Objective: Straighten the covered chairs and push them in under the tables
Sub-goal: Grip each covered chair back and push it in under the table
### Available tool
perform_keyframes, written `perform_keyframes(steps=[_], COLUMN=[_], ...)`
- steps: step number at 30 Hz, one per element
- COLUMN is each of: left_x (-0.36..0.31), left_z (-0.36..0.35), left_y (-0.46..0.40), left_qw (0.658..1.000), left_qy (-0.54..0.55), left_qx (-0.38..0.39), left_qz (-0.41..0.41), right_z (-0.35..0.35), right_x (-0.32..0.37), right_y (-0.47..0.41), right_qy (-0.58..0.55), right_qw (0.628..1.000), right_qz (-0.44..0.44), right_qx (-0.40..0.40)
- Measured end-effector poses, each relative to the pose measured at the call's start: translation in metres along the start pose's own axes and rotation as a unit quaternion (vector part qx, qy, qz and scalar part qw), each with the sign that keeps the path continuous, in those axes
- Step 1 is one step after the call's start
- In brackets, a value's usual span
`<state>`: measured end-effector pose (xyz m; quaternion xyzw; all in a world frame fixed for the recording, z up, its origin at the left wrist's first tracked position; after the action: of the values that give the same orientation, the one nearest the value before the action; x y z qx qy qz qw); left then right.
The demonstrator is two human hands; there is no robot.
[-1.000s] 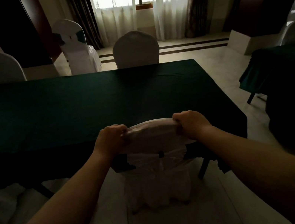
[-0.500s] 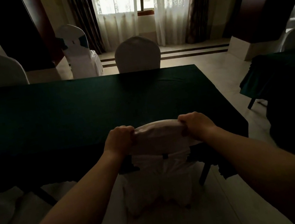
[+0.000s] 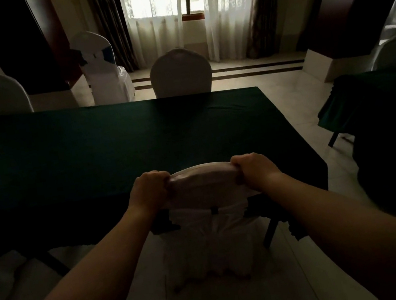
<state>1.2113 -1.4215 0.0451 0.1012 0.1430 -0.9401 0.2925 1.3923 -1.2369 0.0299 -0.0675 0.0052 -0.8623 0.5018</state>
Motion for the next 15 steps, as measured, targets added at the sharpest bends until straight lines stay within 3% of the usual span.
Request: perform_keyframes(steps=[15], left_x=[0.01], left_z=[0.009], left_y=[0.01], left_qw=[1.0], left_qy=[-0.013], left_qx=[-0.02], left_qz=[-0.021], right_z=[-0.001], right_x=[0.012], right_y=[0.003], right_qy=[0.029], right_qw=[0.999], right_qz=[0.028], right_qx=[0.035])
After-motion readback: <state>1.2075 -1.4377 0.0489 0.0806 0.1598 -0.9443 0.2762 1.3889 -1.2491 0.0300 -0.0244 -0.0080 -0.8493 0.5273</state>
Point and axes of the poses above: each hand's wrist, its own y-axis away from the middle knuckle, its own z-axis out of the back of the hand, x = y × z, the point moved 8 cm from there along -y, towards the middle knuckle, and after that the axes turned 7 degrees about z, right-handed, at the moved point
